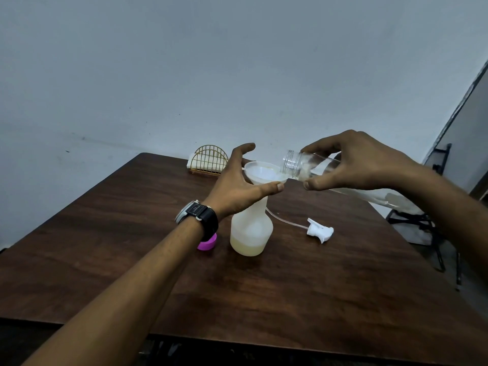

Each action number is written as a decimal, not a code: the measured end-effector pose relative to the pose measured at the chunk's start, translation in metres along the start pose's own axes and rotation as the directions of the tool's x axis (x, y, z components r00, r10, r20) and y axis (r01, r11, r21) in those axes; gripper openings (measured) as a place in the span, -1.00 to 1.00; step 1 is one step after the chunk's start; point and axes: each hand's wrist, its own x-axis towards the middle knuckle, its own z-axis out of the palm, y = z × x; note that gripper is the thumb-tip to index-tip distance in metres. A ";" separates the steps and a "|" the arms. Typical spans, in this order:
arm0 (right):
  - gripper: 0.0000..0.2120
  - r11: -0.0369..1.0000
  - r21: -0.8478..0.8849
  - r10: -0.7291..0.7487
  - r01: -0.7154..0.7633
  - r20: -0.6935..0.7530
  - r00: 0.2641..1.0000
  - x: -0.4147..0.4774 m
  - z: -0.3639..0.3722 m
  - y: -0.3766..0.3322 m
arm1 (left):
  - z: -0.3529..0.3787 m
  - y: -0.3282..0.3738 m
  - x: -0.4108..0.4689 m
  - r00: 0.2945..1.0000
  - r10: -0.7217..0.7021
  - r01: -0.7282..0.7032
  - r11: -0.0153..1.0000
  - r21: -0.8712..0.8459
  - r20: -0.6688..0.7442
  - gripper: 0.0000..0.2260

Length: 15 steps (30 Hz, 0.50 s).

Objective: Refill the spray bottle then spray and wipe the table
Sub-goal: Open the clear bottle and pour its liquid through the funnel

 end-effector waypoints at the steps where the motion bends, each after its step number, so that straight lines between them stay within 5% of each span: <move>1: -0.43 1.000 0.001 -0.003 0.003 -0.001 1.000 0.000 0.000 0.000 | 0.000 -0.001 0.000 1.000 0.001 -0.001 1.000 0.000 0.000 -0.05; 15: -0.46 1.000 -0.017 -0.014 0.014 0.003 1.000 0.000 -0.001 -0.002 | 0.001 -0.002 0.001 1.000 -0.001 0.001 1.000 0.002 -0.005 -0.03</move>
